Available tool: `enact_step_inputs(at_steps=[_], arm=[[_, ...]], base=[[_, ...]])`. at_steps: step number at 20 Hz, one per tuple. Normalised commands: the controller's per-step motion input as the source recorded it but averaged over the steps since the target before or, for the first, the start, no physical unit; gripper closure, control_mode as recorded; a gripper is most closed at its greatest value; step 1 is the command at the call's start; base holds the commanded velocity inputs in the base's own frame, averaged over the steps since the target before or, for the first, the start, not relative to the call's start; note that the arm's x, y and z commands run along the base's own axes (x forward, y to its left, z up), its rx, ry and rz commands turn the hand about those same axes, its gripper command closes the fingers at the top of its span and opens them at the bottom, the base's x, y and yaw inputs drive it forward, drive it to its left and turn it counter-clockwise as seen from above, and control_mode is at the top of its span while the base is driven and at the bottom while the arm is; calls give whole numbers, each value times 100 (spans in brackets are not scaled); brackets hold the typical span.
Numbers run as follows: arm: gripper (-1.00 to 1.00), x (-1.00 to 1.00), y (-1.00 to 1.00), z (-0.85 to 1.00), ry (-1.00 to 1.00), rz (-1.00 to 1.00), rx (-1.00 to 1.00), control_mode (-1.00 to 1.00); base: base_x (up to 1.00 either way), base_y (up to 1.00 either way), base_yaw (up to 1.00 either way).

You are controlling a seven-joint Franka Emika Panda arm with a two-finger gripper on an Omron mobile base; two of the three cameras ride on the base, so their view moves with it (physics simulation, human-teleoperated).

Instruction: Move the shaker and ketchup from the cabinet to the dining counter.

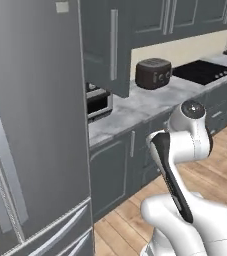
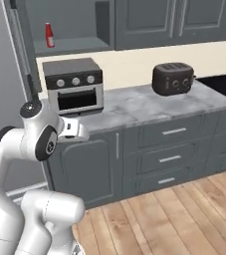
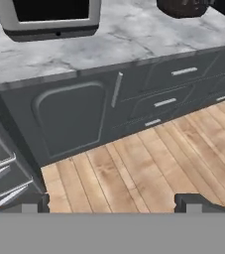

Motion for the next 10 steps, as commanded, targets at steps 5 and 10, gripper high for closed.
enact_step_inputs(at_steps=[5,10], arm=[[-100,0,0,0,0,0,0,100],[-100,0,0,0,0,0,0,100]], base=[[35,-29,53],[17,-54,30]])
